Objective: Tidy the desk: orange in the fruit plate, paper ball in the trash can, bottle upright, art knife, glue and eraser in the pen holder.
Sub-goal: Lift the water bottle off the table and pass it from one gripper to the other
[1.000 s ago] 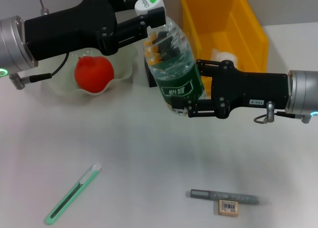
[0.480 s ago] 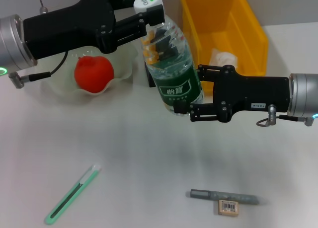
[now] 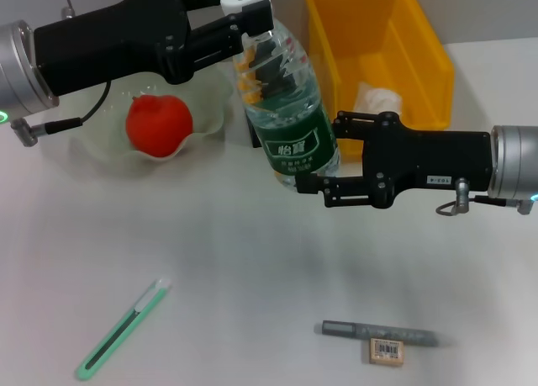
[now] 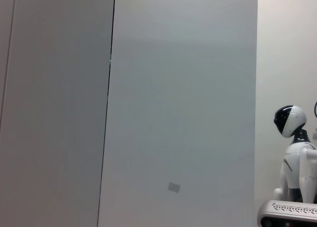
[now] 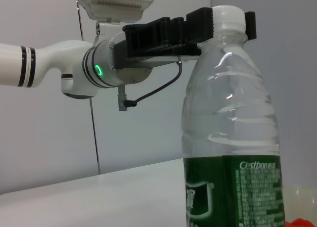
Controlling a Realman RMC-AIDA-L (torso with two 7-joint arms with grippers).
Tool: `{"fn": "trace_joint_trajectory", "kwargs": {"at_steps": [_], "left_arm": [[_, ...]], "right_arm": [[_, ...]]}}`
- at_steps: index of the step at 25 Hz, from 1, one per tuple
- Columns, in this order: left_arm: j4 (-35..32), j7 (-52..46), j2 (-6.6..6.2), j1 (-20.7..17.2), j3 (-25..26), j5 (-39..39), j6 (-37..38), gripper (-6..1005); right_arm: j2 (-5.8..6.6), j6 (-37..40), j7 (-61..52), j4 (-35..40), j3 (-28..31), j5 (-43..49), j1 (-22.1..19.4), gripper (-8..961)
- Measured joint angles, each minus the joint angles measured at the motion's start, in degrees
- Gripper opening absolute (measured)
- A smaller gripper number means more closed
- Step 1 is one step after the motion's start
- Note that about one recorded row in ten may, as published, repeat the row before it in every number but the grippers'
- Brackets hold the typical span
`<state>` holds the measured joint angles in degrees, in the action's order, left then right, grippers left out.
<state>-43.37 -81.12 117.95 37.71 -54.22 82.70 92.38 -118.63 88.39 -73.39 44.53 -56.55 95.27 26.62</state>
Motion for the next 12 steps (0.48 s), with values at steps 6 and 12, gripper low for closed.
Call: {"fn": "trace_joint_trajectory", "kwargs": {"at_steps": [6,12], "left_arm": [[0.0,0.0,0.0,0.0,0.4,0.0,-0.1,430],[0.0,0.1,0.0,0.0,0.5,0.0,-0.1,431]], "right_arm": [[0.11,0.1,-0.1,0.4,0.0,0.2,-0.2,756],[0.17,0.5,-0.9,1.2,0.0,0.6,-1.0,756]]}}
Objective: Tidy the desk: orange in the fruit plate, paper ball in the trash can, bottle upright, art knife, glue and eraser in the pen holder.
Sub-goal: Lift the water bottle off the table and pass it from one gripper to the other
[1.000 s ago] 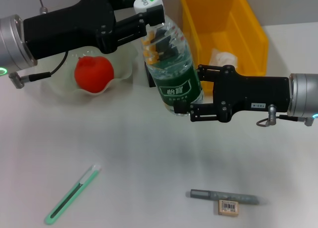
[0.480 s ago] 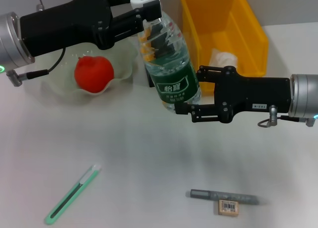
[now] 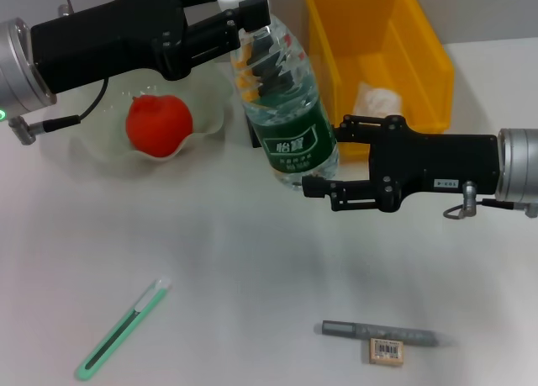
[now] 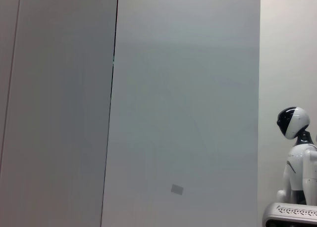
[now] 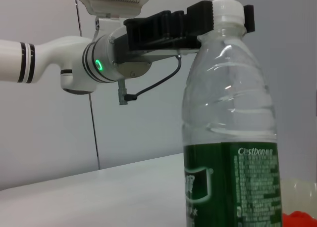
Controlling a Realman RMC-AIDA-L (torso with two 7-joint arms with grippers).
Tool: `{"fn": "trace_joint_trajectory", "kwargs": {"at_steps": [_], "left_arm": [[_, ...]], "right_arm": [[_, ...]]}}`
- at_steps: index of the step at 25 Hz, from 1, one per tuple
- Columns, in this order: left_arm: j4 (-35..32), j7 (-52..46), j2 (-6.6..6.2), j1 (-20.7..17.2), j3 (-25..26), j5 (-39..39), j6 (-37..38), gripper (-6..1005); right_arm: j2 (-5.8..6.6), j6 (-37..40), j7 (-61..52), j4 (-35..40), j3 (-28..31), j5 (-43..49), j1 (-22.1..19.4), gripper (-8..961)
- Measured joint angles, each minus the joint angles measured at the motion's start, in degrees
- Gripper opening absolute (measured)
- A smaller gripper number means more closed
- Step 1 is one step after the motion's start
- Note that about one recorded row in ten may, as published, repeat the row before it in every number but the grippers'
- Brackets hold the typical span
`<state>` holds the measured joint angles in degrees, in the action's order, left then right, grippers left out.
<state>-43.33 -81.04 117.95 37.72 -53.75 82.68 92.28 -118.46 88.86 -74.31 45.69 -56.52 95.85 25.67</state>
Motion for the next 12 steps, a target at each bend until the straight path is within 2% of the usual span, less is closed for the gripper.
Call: {"fn": "trace_joint_trajectory", "kwargs": {"at_steps": [12], "left_arm": [[0.0,0.1,-0.01,0.0,0.2,-0.2,-0.1,430]], "right_arm": [[-0.03,0.2,0.0,0.3,0.0,0.5,-0.4,755]]}}
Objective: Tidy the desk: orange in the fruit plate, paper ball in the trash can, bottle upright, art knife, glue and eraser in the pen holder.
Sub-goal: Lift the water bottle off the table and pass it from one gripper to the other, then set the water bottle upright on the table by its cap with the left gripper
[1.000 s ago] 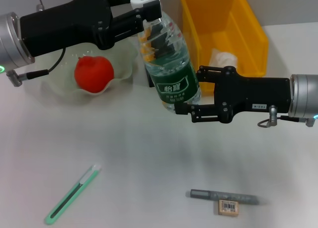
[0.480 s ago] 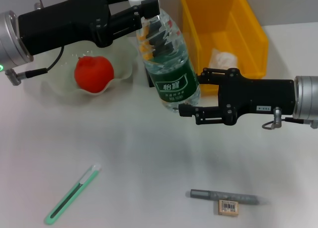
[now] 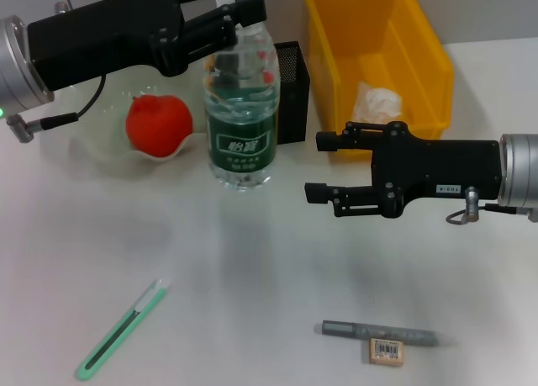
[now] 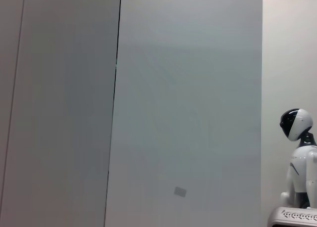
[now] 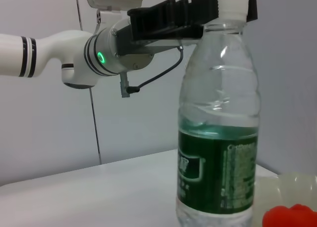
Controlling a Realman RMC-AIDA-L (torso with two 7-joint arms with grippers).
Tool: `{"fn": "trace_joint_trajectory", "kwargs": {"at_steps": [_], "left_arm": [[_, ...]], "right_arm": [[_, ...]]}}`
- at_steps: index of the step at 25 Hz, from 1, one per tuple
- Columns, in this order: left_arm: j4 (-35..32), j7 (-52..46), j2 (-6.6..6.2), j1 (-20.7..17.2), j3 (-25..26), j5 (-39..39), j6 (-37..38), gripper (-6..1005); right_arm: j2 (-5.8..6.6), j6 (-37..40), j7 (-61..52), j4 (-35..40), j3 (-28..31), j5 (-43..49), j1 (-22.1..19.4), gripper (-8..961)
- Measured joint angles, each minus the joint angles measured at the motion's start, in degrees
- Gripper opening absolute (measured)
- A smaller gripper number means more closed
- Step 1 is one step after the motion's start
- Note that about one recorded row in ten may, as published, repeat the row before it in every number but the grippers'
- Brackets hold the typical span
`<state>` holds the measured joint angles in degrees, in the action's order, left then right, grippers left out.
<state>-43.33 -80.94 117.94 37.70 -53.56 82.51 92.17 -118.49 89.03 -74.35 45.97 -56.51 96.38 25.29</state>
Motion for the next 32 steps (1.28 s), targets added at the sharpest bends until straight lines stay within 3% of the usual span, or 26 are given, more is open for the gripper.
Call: {"fn": "trace_joint_trajectory", "kwargs": {"at_steps": [10,19,24,27,32], "left_arm": [[0.0,0.0,0.0,0.0,0.1,0.4,0.0,429],[0.3,2.2,-0.18,-2.0,0.6,0.7,-4.8,430],[-0.1,2.2,-1.56,-4.0,1.8,0.5,-5.6,429],[-0.1,2.2,-1.56,-4.0,1.8,0.5,-5.6,429],[-0.5,2.3,-2.88,-6.4,6.4,0.3,-3.1,430]], "right_arm": [[-0.43,3.3,-1.3,5.1,1.2,-0.4,-2.1,755],[-0.43,7.4,-3.6,9.7,6.7,-0.3,-4.5,755],[-0.39,7.9,-4.7,10.6,8.8,-0.1,-4.8,755],[-0.36,7.9,-4.8,10.6,9.5,-0.1,-4.8,755],[-0.24,7.7,-4.9,10.8,10.2,-0.1,-4.8,755]]}}
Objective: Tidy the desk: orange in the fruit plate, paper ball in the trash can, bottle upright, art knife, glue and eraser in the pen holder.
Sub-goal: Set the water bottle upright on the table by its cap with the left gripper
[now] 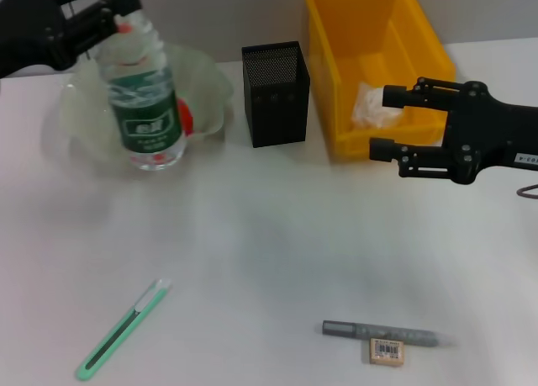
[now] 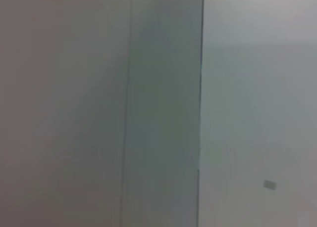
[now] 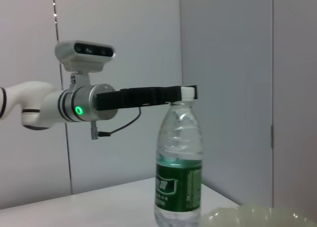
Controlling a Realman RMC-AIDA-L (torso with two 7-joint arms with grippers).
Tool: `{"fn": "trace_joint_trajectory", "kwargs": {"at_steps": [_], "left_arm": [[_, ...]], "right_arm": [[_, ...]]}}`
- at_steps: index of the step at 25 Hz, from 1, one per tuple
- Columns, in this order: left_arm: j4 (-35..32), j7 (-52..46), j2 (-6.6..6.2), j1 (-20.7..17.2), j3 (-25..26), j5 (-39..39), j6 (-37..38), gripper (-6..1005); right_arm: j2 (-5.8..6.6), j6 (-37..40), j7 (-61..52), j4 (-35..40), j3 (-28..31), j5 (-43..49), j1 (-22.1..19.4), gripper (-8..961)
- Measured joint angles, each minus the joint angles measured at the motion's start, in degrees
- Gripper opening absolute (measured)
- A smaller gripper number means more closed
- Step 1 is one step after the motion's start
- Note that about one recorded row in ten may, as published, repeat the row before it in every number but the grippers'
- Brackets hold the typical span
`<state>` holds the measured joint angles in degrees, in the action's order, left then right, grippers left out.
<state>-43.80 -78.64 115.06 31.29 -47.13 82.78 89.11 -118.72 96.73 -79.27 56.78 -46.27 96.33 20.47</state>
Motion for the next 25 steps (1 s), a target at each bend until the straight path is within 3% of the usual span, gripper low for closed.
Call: {"fn": "trace_joint_trajectory", "kwargs": {"at_steps": [12,25], "left_arm": [[6.7,10.8,-0.46,-2.1,1.1,0.3,-2.4,430],[6.1,9.6,-1.37,-4.8,1.4,0.1,-2.1,430]], "right_arm": [[-0.01,0.4,-2.5,2.6,1.6,0.0,0.0,755],[0.23,-0.1,-3.1,3.1,1.6,0.0,0.6,755]]}}
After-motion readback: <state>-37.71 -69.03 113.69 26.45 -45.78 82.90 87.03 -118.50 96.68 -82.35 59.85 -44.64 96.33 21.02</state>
